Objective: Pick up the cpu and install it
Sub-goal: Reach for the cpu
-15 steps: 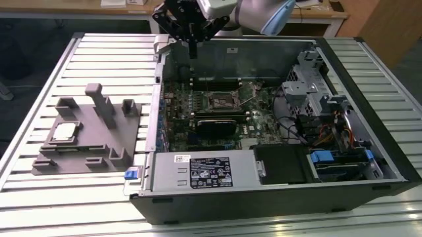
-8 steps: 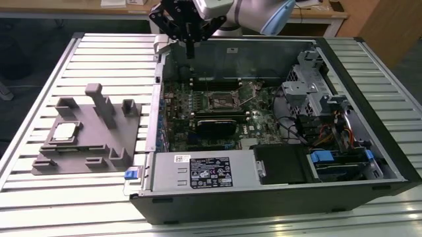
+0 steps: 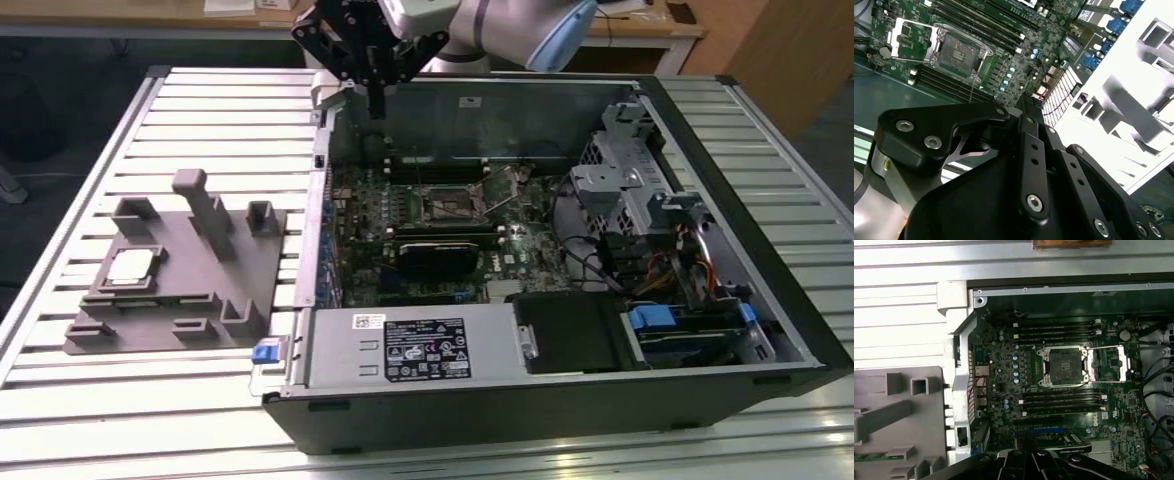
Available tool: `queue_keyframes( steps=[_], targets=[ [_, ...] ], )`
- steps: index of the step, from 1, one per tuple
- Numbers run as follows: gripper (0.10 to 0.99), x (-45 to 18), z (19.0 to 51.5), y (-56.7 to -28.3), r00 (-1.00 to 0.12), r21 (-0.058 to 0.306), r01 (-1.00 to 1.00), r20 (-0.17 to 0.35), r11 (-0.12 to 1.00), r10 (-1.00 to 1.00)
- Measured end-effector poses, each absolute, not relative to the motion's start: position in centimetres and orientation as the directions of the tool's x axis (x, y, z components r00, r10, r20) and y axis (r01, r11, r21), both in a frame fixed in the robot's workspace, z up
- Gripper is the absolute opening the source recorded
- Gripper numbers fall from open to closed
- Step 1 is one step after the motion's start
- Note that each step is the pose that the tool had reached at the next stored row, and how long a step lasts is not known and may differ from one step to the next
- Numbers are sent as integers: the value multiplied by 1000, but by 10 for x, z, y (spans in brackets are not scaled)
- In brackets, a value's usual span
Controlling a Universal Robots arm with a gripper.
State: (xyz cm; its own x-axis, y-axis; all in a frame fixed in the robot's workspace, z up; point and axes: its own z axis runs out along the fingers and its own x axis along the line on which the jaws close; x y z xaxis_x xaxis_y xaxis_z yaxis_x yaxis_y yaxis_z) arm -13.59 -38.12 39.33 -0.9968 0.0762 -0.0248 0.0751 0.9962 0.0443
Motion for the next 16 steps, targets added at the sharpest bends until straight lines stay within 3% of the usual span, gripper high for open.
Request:
queue_keyframes(
  steps=[16],
  targets=[
    [106,-152,393,-381,-997,44,75,-25,996,76]
  ],
)
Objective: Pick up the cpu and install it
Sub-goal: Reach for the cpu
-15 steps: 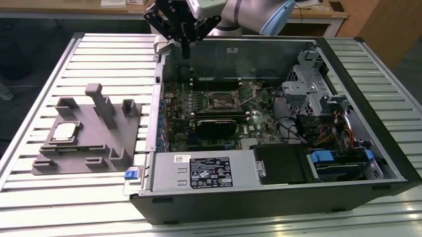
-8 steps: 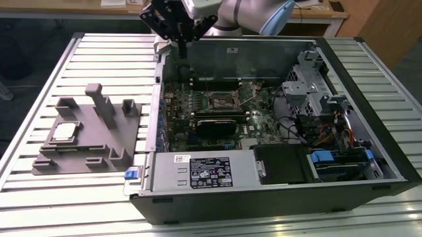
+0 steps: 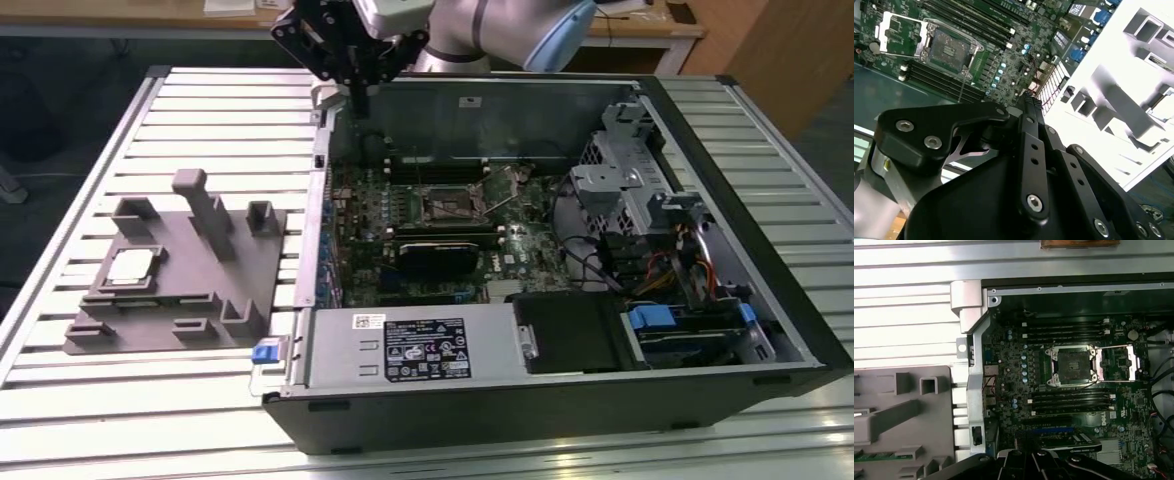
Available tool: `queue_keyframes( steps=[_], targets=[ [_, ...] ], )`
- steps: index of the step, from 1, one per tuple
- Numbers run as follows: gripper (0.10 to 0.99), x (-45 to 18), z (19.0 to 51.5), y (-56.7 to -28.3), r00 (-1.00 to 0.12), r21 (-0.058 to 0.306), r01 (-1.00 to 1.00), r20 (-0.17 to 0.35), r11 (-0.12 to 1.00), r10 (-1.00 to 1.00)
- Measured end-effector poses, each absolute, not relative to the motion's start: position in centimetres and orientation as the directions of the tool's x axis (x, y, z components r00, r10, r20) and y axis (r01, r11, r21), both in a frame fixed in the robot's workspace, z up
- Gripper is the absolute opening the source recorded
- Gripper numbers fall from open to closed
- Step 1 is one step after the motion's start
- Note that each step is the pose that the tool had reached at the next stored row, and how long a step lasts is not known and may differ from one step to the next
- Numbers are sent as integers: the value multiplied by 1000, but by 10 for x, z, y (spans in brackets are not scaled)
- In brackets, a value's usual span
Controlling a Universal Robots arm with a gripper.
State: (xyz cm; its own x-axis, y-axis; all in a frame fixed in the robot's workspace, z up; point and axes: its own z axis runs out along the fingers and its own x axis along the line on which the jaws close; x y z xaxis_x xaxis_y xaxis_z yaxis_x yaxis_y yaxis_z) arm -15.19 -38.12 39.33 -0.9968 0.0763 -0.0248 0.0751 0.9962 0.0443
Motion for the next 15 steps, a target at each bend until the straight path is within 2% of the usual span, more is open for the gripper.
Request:
queue_keyframes(
  steps=[15],
  targets=[
    [106,-171,393,-381,-997,44,75,-25,996,76]
  ],
)
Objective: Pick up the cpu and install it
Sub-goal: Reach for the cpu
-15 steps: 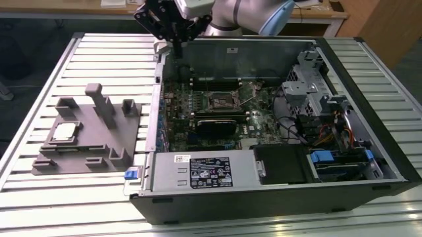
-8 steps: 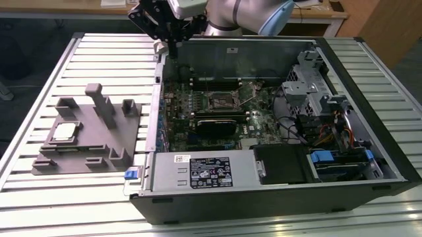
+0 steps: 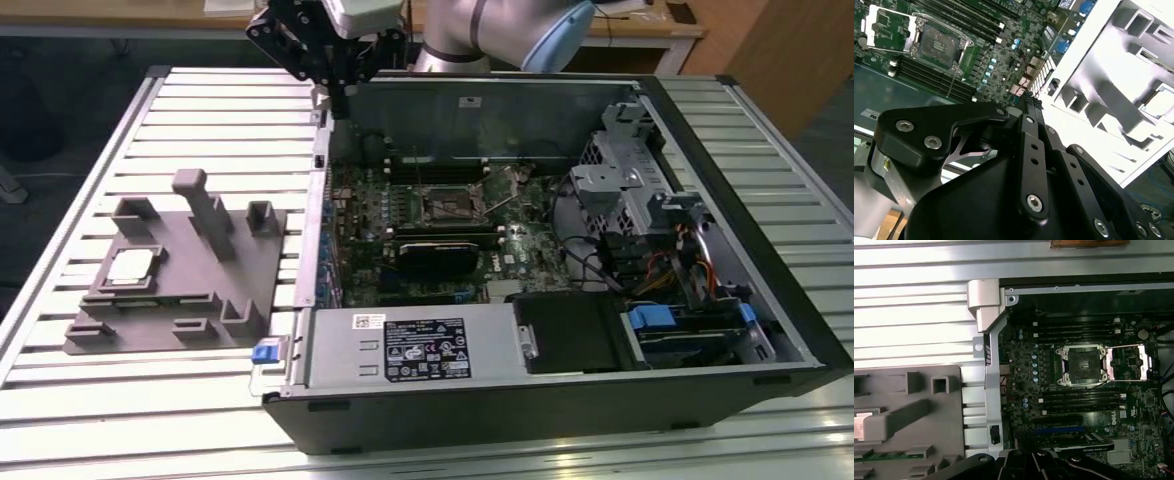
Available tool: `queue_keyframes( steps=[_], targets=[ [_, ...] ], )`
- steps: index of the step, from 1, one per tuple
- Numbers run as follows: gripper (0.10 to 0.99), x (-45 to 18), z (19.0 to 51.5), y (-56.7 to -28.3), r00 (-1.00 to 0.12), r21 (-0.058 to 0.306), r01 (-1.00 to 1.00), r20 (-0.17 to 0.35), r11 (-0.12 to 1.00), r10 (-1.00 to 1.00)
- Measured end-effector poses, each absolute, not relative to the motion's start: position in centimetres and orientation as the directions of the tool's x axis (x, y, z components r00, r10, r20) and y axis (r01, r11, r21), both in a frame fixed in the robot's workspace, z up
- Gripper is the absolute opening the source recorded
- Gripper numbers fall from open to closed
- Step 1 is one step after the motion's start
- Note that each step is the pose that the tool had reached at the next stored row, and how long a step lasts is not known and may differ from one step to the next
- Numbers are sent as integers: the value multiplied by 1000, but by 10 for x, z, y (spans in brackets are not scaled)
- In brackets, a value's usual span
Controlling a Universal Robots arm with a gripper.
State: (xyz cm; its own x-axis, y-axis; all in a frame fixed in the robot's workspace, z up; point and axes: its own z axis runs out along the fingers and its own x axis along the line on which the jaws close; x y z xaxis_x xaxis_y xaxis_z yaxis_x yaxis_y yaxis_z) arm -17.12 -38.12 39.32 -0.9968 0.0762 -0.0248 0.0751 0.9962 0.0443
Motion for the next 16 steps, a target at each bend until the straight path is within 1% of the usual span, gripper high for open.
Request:
queue_keyframes(
  steps=[16],
  targets=[
    [106,-203,392,-381,-997,44,75,-25,996,76]
  ],
)
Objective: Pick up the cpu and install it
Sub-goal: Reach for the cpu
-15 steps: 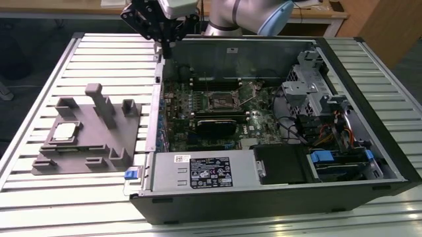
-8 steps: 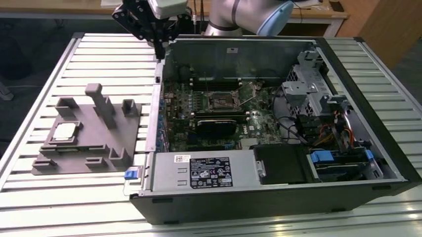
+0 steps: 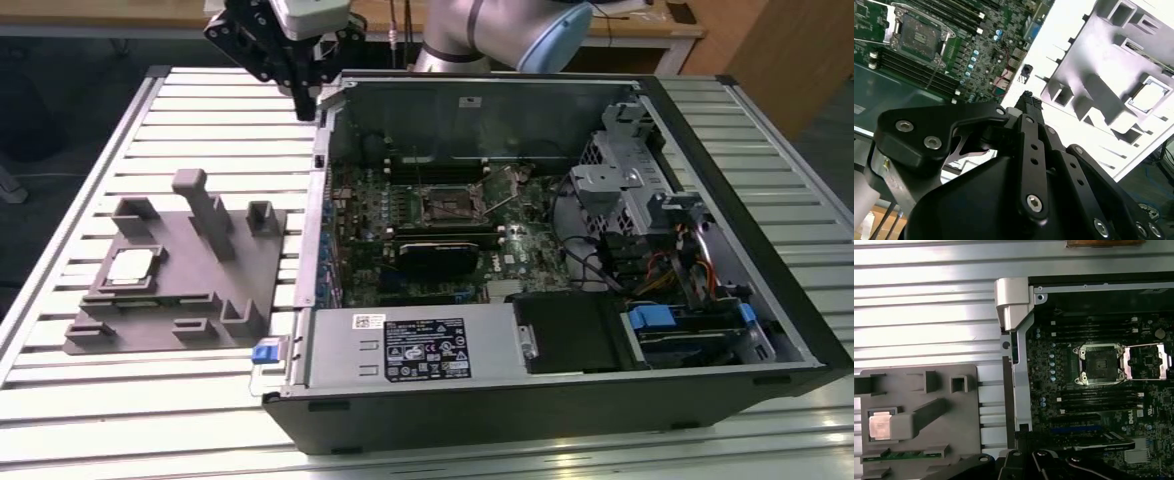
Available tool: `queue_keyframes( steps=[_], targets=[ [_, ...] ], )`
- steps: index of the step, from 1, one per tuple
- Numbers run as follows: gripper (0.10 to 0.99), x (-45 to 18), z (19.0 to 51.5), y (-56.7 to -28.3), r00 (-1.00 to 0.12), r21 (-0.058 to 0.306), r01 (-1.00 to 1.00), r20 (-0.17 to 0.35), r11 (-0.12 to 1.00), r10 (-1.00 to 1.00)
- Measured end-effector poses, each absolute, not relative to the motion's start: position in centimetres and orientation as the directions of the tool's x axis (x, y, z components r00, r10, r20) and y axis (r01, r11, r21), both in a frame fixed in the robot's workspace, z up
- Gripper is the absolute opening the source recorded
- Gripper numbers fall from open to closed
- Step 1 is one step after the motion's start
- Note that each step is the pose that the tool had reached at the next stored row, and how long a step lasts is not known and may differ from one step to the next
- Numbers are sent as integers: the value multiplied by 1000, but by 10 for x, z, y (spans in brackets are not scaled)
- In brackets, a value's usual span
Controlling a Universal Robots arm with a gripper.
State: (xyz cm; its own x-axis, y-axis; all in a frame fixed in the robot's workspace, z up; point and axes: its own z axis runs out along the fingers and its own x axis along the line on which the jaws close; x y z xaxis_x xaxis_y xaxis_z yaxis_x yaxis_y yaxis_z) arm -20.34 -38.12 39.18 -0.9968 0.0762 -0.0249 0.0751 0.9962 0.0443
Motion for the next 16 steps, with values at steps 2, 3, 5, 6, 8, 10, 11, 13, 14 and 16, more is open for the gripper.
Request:
queue_keyframes(
  steps=[2,3,5,6,8,10,11,13,14,16],
  targets=[
    [106,-208,392,-381,-997,44,75,-25,996,76],
    [106,-210,391,-381,-997,44,75,-25,996,76],
    [106,-213,391,-381,-997,44,75,-25,996,76],
    [106,-215,391,-381,-997,44,75,-25,996,76],
    [106,-219,391,-381,-997,44,75,-25,996,76],
    [106,-223,391,-381,-997,44,75,-25,996,76],
    [106,-225,391,-381,-997,44,75,-25,996,76],
    [106,-229,390,-381,-997,44,75,-25,996,76],
    [106,-230,390,-381,-997,44,75,-25,996,76],
    [106,-233,390,-381,-997,44,75,-25,996,76]
  ],
)
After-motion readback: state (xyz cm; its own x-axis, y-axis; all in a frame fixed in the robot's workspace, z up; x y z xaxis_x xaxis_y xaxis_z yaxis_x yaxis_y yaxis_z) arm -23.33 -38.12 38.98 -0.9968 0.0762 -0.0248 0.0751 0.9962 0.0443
